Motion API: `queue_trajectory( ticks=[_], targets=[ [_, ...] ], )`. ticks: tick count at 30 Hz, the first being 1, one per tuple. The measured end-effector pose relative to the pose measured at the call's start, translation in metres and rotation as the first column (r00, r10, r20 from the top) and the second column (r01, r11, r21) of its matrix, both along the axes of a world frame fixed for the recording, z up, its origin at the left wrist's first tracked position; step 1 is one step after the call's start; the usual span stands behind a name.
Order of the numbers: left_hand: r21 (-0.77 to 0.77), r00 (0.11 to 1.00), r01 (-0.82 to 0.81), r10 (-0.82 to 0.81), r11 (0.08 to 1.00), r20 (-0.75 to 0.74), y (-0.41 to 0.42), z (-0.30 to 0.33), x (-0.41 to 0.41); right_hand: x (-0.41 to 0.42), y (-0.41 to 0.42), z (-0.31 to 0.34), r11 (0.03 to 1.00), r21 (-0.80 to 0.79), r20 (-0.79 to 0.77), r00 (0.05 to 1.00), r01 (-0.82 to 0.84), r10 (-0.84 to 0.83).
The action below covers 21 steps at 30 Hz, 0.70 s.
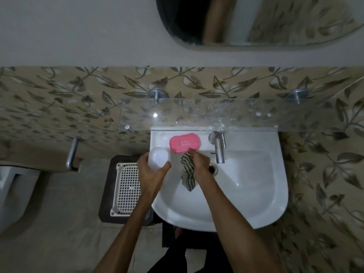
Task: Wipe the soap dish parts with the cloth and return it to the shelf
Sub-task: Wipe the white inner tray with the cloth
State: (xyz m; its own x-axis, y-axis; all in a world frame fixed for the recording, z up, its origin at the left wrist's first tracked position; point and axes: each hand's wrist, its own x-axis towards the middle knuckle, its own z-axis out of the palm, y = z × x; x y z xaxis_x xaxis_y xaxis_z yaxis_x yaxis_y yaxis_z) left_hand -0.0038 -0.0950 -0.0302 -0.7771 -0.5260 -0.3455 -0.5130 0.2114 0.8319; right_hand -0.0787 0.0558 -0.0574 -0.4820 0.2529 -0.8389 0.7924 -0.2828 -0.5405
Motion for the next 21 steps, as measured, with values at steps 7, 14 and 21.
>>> queue_trajectory(
  ticks=[7,14,21],
  targets=[
    [0.664,0.978,-0.191,0.082,0.723,0.192,0.008,0.012,0.036,-0.015,-0.006,0.006,0.993,0.121,-0.008,1.0,-0.013,0.014],
    [0.733,0.988,-0.151,0.095,0.663,0.119,0.021,0.036,0.04,0.012,0.019,0.041,0.967,-0.18,-0.03,0.982,0.18,-0.188],
    [0.588,0.998,-0.066,0.045,0.806,0.051,0.052,0.063,0.037,0.067,0.048,0.102,0.986,-0.138,-0.331,0.935,0.09,-0.131]
  ],
)
